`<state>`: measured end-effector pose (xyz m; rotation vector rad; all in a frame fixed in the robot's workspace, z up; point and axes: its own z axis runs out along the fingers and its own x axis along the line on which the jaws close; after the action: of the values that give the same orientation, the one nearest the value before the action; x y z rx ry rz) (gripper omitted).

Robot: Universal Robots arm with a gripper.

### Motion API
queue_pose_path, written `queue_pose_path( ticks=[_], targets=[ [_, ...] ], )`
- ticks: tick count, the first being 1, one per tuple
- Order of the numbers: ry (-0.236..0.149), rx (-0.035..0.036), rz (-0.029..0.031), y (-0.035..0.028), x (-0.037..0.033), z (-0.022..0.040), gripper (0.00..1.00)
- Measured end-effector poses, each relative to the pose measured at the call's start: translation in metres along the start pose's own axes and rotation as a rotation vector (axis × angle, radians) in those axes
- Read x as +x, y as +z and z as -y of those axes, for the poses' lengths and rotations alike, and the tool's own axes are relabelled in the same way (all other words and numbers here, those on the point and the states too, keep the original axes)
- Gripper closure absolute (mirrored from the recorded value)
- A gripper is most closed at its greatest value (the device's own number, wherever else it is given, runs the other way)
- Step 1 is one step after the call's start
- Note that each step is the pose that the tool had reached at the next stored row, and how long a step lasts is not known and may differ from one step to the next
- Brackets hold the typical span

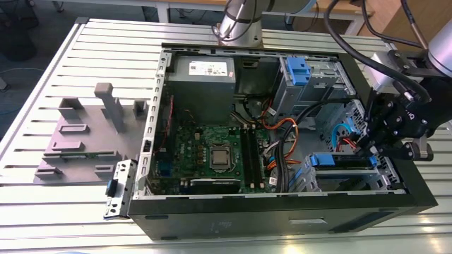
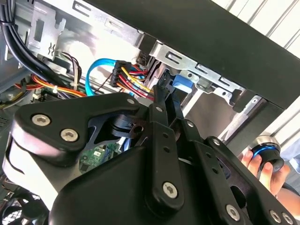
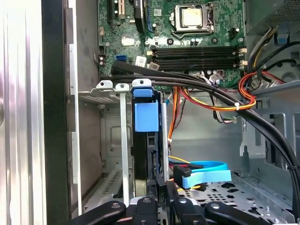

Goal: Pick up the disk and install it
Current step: 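Insert the first disk wire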

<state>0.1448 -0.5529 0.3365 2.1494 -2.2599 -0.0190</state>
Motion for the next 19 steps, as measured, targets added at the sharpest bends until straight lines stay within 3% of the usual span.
queue_pose_path(
  ticks=[19],
  targets=[
    [0.0, 0.0, -0.0004, 0.0064, 0.0047, -0.0032, 0.81]
  ],
)
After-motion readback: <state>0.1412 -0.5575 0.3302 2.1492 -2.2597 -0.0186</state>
